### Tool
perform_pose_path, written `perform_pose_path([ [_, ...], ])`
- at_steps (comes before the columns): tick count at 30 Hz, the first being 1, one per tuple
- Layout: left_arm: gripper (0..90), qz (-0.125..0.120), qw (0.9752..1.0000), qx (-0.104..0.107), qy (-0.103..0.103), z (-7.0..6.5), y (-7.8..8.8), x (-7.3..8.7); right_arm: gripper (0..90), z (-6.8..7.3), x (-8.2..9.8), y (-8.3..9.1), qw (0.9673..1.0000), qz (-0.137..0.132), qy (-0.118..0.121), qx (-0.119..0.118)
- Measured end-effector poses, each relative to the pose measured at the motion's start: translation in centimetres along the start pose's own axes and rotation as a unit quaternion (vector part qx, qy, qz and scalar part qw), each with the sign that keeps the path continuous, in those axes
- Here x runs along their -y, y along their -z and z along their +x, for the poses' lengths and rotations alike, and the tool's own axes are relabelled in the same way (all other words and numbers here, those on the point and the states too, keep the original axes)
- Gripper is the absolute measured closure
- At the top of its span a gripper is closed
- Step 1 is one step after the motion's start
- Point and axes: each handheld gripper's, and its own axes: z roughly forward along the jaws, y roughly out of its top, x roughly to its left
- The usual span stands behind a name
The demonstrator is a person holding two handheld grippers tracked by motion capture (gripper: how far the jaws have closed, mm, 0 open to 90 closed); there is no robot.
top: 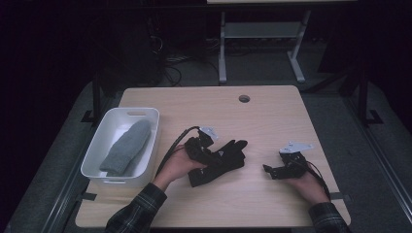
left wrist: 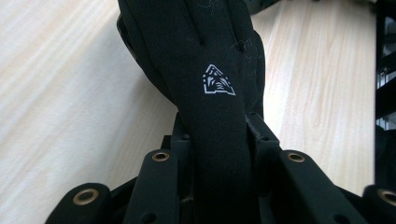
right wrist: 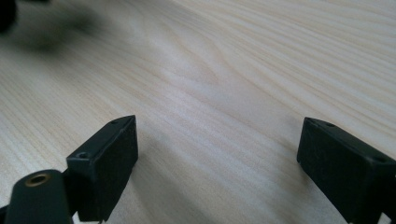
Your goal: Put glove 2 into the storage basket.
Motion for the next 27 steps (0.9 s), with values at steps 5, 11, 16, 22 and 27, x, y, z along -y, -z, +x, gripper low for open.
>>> perform_pose_path([
  [5, 69.2, -0.007, 0.9998, -0.017, 0.009, 0.0, 1.9, -0.5, 12.2, 0.0, 0.0, 0.0, 1.0, 0.0, -0.001, 0.001],
  [11, 69.1, -0.015, 0.9995, -0.025, 0.015, 0.0, 3.9, -0.8, 12.2, 0.0, 0.0, 0.0, 1.0, 0.0, -0.001, 0.001],
  [16, 69.1, -0.022, 0.999, -0.032, 0.023, 0.2, 5.4, -0.8, 12.2, 0.0, 0.0, 0.0, 1.0, -0.001, -0.001, 0.001],
  [22, 69.1, -0.029, 0.9979, -0.047, 0.033, 0.4, 7.2, -0.3, 12.1, 0.0, 0.0, 0.0, 1.0, -0.001, -0.001, 0.001],
  [27, 69.1, -0.037, 0.9966, -0.06, 0.041, 0.8, 9.0, 0.2, 12.2, 0.0, 0.0, 0.0, 1.0, -0.001, -0.001, 0.002],
])
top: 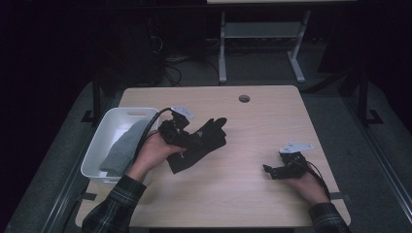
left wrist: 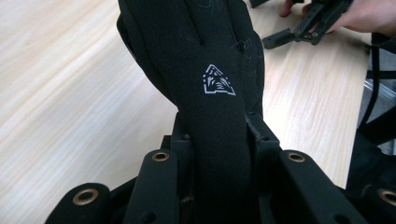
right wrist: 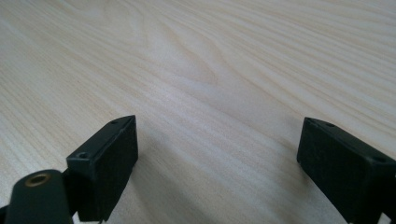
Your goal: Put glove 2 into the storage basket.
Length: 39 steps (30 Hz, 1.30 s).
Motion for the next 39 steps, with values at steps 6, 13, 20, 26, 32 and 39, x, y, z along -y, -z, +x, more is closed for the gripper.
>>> perform_pose_path([
  [6, 69.1, -0.007, 0.9998, -0.012, 0.012, 0.6, 1.8, 0.6, 12.2, 0.0, 0.0, 0.0, 1.0, 0.0, -0.001, 0.001],
  [13, 69.1, -0.017, 0.9989, -0.033, 0.028, 1.6, 4.1, 1.9, 12.2, 0.0, 0.0, 0.0, 1.0, 0.0, -0.002, 0.002],
  [20, 69.1, -0.029, 0.997, -0.052, 0.049, 2.7, 6.2, 3.6, 12.2, 0.1, 0.0, 0.0, 1.0, 0.0, -0.003, 0.002],
  [26, 69.1, -0.037, 0.995, -0.066, 0.065, 3.5, 8.1, 4.9, 12.2, 0.1, 0.0, 0.0, 1.0, 0.0, -0.002, 0.002],
  [32, 69.1, -0.051, 0.9915, -0.086, 0.083, 4.5, 9.9, 6.6, 12.2, 0.0, 0.0, 0.0, 1.0, 0.0, -0.002, 0.002],
  [39, 69.1, -0.059, 0.985, -0.113, 0.117, 5.9, 12.2, 9.0, 12.2, 0.0, 0.0, 0.0, 1.0, -0.002, 0.001, 0.003],
])
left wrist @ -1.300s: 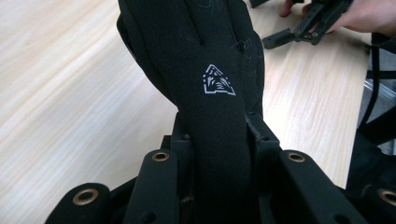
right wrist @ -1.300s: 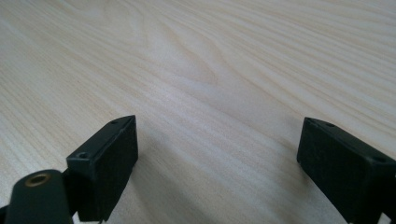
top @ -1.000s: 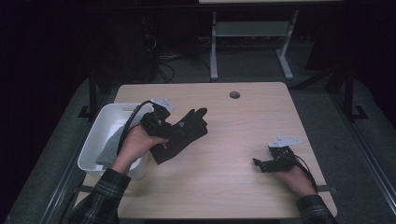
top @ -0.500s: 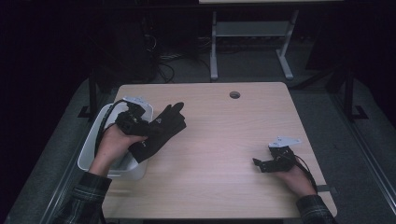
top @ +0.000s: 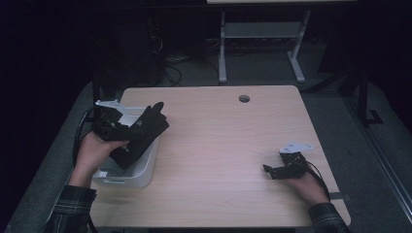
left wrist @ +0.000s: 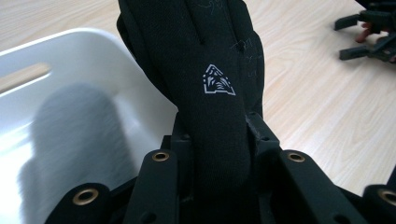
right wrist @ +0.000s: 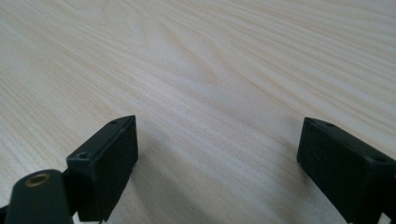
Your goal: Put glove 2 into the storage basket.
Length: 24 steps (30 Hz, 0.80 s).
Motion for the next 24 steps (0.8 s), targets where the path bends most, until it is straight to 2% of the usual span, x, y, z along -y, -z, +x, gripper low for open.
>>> perform_pose_path([
  [5, 69.1, -0.006, 0.9995, -0.021, 0.023, 1.9, 1.0, 1.4, 12.2, 0.0, 0.0, 0.0, 1.0, 0.0, -0.002, 0.001],
  [6, 69.1, -0.008, 0.9991, -0.025, 0.033, 2.3, 1.0, 1.7, 12.2, 0.0, 0.0, 0.0, 1.0, 0.0, -0.001, 0.001],
  [10, 69.0, 0.002, 0.998, -0.035, 0.054, 3.9, 0.9, 2.7, 12.2, 0.0, 0.0, 0.0, 1.0, 0.0, 0.0, 0.001],
  [17, 68.8, 0.01, 0.9957, -0.047, 0.079, 5.5, -0.6, 3.5, 12.2, 0.0, 0.0, 0.0, 1.0, 0.0, 0.0, 0.001],
  [24, 66.6, 0.021, 0.9948, -0.051, 0.085, 6.5, -2.0, 4.2, 12.2, 0.0, 0.0, 0.0, 1.0, 0.0, 0.0, 0.001],
])
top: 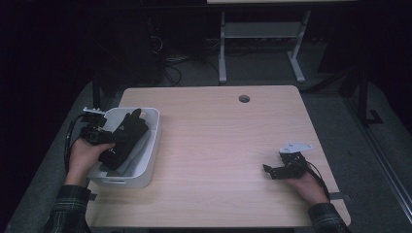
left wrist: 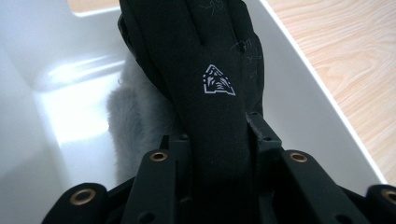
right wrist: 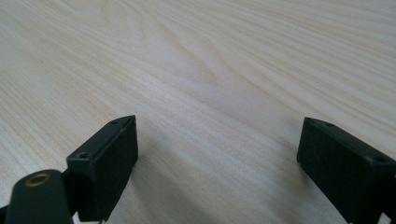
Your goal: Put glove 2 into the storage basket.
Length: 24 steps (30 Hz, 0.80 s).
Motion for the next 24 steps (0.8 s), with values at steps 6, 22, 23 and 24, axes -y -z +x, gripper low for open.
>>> perform_pose_path([
  [6, 48.6, 0.008, 0.9999, -0.008, 0.006, 0.5, -0.9, 0.4, 12.2, 0.0, 0.0, 0.0, 1.0, 0.0, 0.0, 0.0],
  [22, 13.6, -0.01, 0.9985, -0.045, -0.028, 0.0, -0.1, -0.1, 12.2, 0.0, 0.0, 0.0, 1.0, 0.0, -0.001, 0.0],
  [23, 13.5, -0.014, 0.9985, -0.046, -0.027, -0.1, 0.1, -0.2, 12.2, 0.0, 0.0, 0.0, 1.0, 0.0, -0.001, 0.0],
  [24, 13.3, -0.019, 0.9983, -0.047, -0.028, -0.2, 0.2, -0.3, 12.2, 0.0, 0.0, 0.0, 1.0, 0.0, -0.001, 0.0],
])
